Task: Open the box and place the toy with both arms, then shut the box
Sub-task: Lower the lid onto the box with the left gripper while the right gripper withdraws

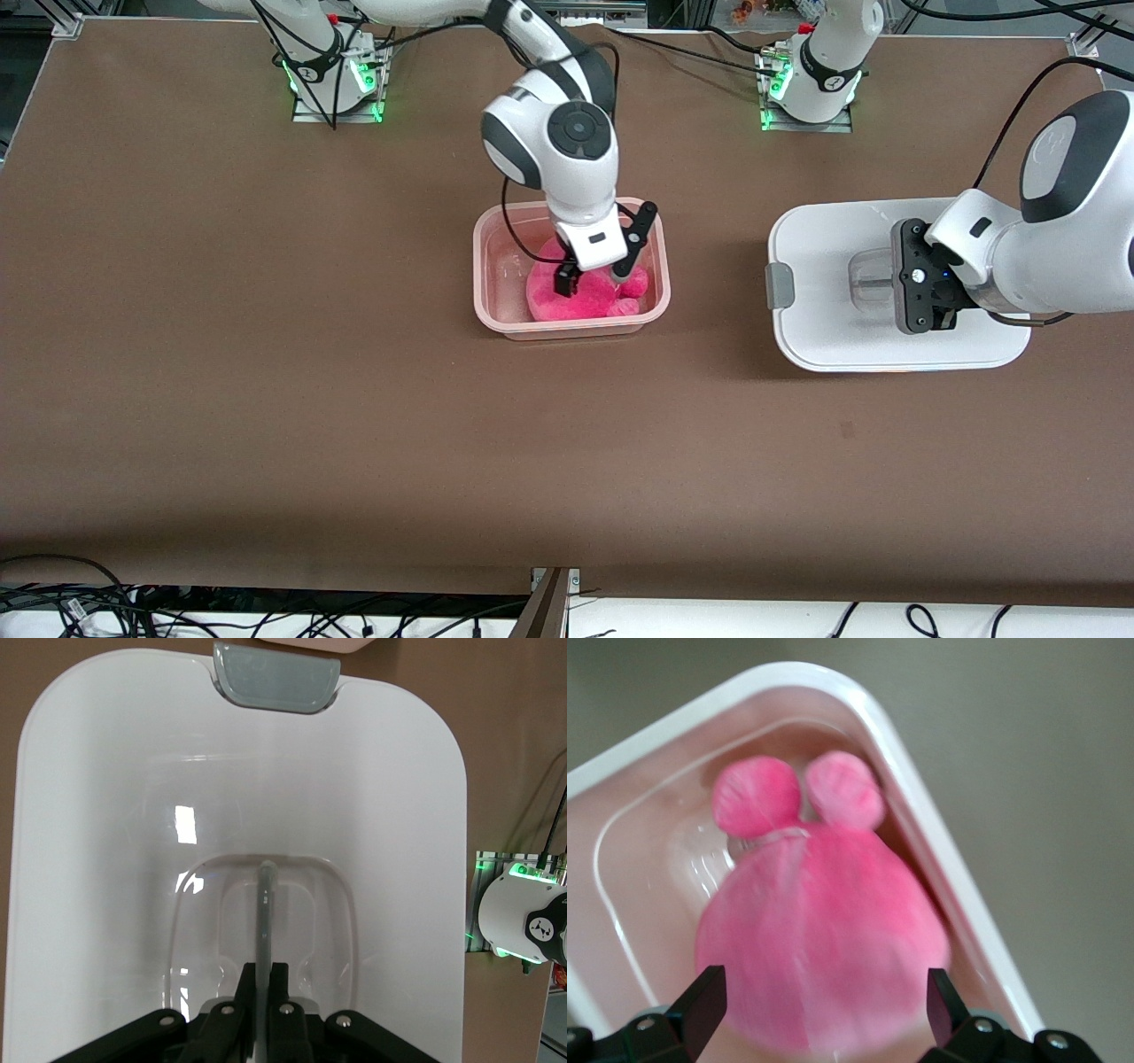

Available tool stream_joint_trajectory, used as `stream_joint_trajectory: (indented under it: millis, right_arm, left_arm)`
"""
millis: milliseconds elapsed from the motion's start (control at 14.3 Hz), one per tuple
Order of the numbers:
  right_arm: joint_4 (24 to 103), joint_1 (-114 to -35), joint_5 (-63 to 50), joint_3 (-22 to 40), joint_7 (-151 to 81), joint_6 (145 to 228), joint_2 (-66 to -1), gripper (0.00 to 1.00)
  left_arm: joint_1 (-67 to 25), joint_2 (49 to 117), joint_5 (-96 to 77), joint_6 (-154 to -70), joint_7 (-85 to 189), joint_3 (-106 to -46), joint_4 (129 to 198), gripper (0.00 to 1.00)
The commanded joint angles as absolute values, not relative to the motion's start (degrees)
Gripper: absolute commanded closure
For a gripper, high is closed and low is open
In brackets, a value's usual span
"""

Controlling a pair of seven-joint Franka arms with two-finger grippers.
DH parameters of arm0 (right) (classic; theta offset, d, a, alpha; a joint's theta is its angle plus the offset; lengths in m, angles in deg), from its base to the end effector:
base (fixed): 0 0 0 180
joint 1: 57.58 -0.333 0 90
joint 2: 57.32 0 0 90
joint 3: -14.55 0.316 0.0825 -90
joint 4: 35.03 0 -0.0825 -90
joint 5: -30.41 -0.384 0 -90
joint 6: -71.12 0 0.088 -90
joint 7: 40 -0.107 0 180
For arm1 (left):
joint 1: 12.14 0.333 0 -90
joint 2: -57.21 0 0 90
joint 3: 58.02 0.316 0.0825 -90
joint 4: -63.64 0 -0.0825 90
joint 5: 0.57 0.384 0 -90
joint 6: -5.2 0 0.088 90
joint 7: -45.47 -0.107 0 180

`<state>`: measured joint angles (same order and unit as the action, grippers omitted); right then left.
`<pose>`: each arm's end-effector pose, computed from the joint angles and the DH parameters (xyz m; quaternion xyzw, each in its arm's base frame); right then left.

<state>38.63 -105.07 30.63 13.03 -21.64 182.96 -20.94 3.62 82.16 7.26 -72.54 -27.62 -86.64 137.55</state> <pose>0.5072 0.5308 0.3803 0.8446 0.5351 0.0176 0.0056 0.6350 -0.0659 0.5003 0.7269 -0.6674 -0.1191 0.1100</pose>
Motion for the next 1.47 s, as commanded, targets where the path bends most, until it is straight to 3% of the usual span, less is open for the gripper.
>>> stream_joint_trajectory:
  millis: [0, 350, 560, 700, 980, 1120, 1330, 1400]
  right_arm:
    - [39.76, -99.70, 29.44, 12.89, -21.37, 175.21, -28.30, 0.00]
    - [39.59, -92.65, 29.61, 8.24, -22.15, 165.46, -37.61, 0.00]
    - [40.81, -92.56, 28.65, 0.16, -22.42, 158.50, -43.50, 0.00]
    - [43.26, -92.56, 26.37, -4.67, -23.81, 157.34, -47.45, 0.00]
    - [48.89, -92.47, 26.36, -8.03, -31.90, 157.42, -52.56, 0.00]
    - [52.05, -88.28, 26.71, -6.56, -34.88, 158.30, -54.32, 0.00]
    - [55.05, -71.60, 26.98, 8.09, -35.34, 159.18, -56.52, 0.00]
    - [55.49, -69.29, 27.07, 9.88, -35.25, 159.53, -56.96, 0.00]
  left_arm:
    - [4.03, 81.73, 4.53, -71.62, -27.92, -86.50, 136.68, 1.00]
    - [-1.40, 83.30, 2.51, -74.59, -29.06, -90.11, 136.76, 1.00]
    - [-8.60, 86.98, 2.33, -81.09, -27.58, -90.10, 137.03, 1.00]
    - [-13.87, 90.06, 2.24, -83.82, -22.50, -90.10, 136.77, 1.00]
    - [-26.62, 93.24, 4.78, -93.13, -10.19, -88.62, 137.03, 1.00]
    - [-28.40, 94.90, 5.14, -94.73, -6.92, -88.35, 136.94, 1.00]
    - [-30.85, 96.49, 5.31, -97.11, -0.70, -88.35, 137.12, 1.00]
    - [-31.21, 96.84, 5.32, -97.46, 1.33, -88.26, 137.03, 1.00]
